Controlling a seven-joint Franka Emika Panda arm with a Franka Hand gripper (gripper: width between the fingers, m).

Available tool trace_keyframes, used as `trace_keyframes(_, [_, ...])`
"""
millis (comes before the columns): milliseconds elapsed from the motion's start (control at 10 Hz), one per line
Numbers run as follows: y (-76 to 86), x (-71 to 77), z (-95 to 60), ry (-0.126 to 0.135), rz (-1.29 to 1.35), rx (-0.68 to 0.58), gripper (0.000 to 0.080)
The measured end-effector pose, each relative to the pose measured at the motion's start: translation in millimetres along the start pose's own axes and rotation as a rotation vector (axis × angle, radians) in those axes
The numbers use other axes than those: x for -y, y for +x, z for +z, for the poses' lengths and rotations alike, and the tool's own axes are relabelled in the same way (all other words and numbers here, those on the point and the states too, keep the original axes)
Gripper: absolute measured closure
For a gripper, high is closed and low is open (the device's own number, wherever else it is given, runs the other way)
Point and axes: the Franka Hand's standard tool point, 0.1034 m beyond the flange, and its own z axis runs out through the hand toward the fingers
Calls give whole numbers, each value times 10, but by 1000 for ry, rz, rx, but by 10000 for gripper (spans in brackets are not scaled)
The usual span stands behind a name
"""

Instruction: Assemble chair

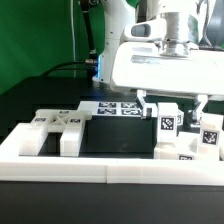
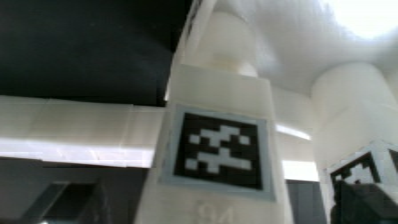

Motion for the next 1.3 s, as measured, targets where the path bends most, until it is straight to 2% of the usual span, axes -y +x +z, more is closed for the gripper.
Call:
trace_keyframes(400, [75, -87, -55, -4, -15, -5, 151])
trace_keyframes(700, [192, -136, -166, 2, -13, 4, 151])
trace_keyframes(900, [155, -116, -145, 8, -14, 36, 151])
trace_keyframes(1300, [120, -25, -120, 54, -6, 277, 151])
